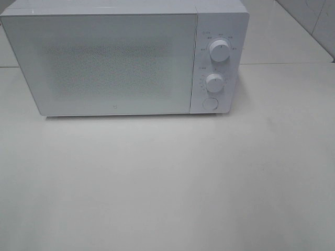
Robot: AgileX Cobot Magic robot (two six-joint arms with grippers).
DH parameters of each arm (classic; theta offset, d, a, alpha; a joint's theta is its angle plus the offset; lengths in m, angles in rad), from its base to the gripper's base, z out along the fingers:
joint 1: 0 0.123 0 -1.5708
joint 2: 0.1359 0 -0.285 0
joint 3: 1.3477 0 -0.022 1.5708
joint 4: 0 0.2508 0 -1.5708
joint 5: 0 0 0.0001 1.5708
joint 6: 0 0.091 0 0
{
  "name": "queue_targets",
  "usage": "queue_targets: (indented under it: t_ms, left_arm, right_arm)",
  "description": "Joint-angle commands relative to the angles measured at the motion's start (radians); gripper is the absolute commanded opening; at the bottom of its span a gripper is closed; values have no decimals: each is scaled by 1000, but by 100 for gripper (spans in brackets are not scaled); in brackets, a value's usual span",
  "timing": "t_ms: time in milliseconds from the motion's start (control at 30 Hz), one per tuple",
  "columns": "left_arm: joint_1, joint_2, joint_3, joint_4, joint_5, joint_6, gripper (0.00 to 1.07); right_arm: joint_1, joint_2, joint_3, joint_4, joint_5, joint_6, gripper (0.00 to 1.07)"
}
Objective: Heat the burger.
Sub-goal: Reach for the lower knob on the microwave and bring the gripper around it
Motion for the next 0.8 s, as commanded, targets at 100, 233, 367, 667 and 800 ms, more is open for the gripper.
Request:
queue_targets:
  t_ms: [100, 233, 367, 667, 800]
  left_arm:
    - [1, -19, 3, -1, -5, 1, 100]
    - [1, -19, 3, -1, -5, 1, 100]
    - [1, -19, 3, -1, -5, 1, 100]
    - [1, -19, 3, -1, -5, 1, 100]
    - [1, -19, 3, -1, -5, 1, 100]
  right_arm:
    - [-2, 91, -7, -8, -139, 6, 76]
    - [-2, 188, -7, -8, -233, 6, 76]
    - [-2, 265, -7, -8, -313, 6, 76]
    - [-2, 451, -7, -8, -576, 6, 76]
    - [-2, 513, -7, -8, -655, 3, 76]
